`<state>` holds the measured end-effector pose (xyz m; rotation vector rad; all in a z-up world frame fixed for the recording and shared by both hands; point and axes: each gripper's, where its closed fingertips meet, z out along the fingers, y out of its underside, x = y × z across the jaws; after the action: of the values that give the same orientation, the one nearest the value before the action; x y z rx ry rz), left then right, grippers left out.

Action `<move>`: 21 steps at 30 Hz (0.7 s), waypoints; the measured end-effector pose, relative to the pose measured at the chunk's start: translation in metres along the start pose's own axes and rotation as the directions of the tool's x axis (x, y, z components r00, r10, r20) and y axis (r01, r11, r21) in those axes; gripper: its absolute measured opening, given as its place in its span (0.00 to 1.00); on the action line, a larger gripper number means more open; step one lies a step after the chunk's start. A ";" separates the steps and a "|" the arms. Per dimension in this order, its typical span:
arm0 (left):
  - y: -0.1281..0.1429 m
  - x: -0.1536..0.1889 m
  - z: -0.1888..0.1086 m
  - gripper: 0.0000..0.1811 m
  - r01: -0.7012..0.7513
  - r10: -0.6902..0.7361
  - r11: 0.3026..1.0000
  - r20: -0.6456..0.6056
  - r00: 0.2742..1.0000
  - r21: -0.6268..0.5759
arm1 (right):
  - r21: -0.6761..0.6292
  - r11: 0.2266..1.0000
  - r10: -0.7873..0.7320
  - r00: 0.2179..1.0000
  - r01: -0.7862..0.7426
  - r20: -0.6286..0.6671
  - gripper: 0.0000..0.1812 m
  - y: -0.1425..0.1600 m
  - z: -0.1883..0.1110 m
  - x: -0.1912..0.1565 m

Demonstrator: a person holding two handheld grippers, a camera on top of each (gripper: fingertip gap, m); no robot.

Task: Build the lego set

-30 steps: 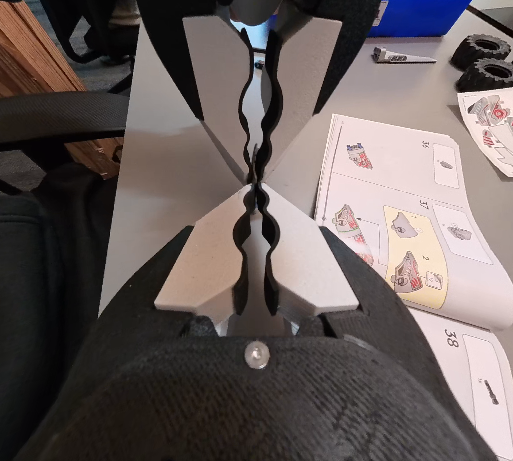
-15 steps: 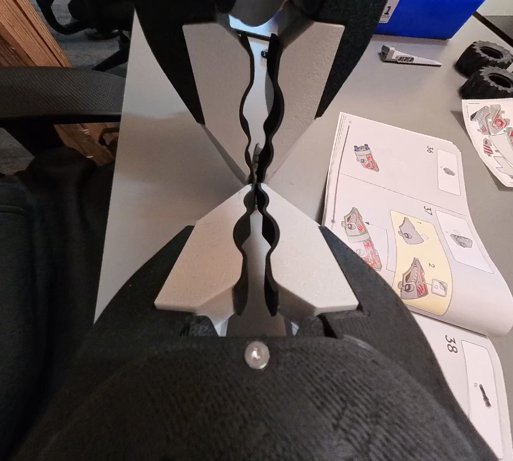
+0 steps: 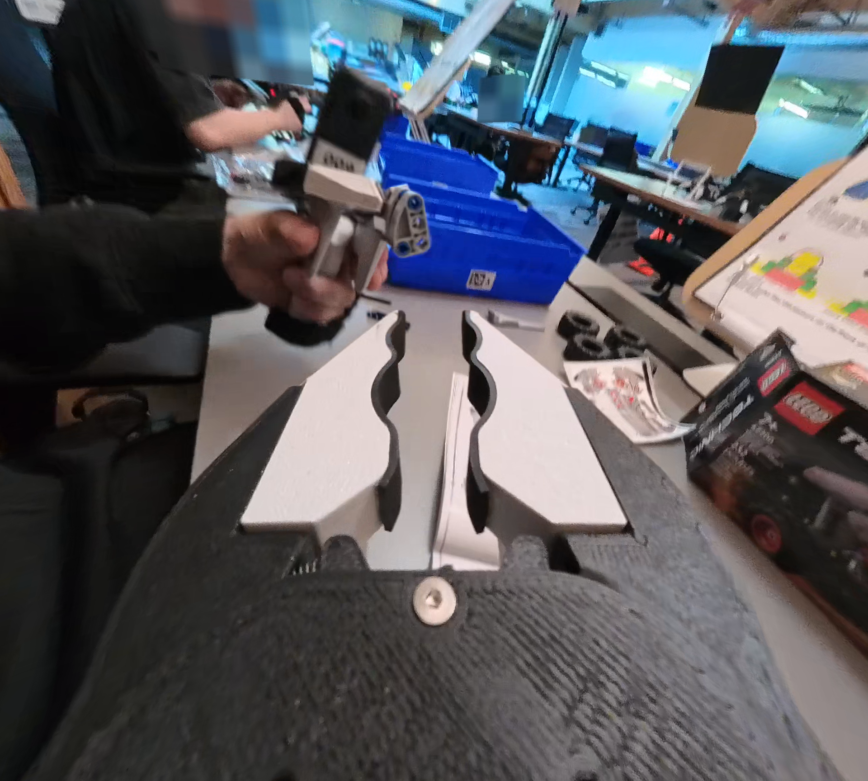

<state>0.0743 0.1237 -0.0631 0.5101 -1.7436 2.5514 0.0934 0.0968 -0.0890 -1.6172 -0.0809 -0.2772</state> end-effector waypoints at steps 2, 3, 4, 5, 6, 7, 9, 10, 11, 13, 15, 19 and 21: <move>-0.008 0.008 0.000 0.00 0.001 0.007 0.995 -0.071 0.997 0.102 | 0.044 0.999 -0.003 1.000 0.002 0.023 0.12 -0.019 -0.001 -0.001; -0.008 0.012 0.002 0.00 0.004 0.009 0.993 -0.107 0.994 0.120 | 0.067 0.998 -0.005 0.999 0.003 0.035 0.12 -0.026 -0.001 -0.001; -0.007 0.013 0.003 0.00 0.000 0.015 0.992 -0.118 0.993 0.128 | 0.095 0.996 -0.006 0.998 -0.001 0.065 0.13 -0.034 -0.001 -0.004; -0.006 0.011 0.005 0.00 -0.018 0.033 0.991 -0.115 0.993 0.131 | 0.112 0.994 0.000 0.994 -0.012 0.105 0.13 -0.039 -0.001 -0.007; -0.004 0.011 0.007 0.00 -0.037 0.052 0.991 -0.112 0.992 0.132 | 0.113 0.993 0.007 0.990 -0.022 0.138 0.13 -0.040 0.000 -0.009; -0.004 0.009 0.009 0.00 -0.048 0.062 0.990 -0.105 0.993 0.130 | 0.110 0.994 0.009 0.989 -0.025 0.145 0.13 -0.040 0.001 -0.007; -0.005 0.008 0.011 0.00 -0.073 0.087 0.988 -0.099 0.991 0.133 | 0.139 0.990 0.002 0.991 -0.021 0.137 0.11 -0.041 0.000 -0.002; -0.005 0.007 0.012 0.00 -0.084 0.097 0.987 -0.095 0.991 0.133 | 0.148 0.988 0.011 0.990 -0.033 0.142 0.10 -0.041 0.000 -0.001; -0.006 0.002 0.014 0.00 -0.089 0.099 0.988 -0.072 0.992 0.130 | 0.158 0.987 0.014 0.993 -0.033 0.121 0.09 -0.041 0.001 0.003; -0.006 -0.009 0.016 0.00 -0.103 0.105 0.987 -0.009 0.994 0.124 | 0.179 0.982 -0.052 0.999 0.051 0.005 0.13 -0.042 0.002 0.015; -0.010 -0.024 0.019 0.00 -0.110 0.096 0.983 0.100 0.990 0.145 | 0.154 0.977 -0.140 0.988 0.148 -0.066 0.17 -0.037 0.005 0.020; -0.027 -0.045 0.017 0.00 -0.111 0.027 0.953 0.285 0.958 0.283 | 0.098 0.959 -0.242 0.948 0.267 -0.208 0.21 -0.027 0.013 0.033; -0.028 -0.047 0.018 0.00 -0.083 -0.027 0.933 0.299 0.954 0.350 | 0.042 0.961 -0.253 0.932 0.272 -0.258 0.23 -0.016 0.019 0.041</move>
<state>0.1285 0.1260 -0.0444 0.9353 -1.3473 2.9605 0.1323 0.1120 -0.0647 -1.4819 -0.1137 -0.6763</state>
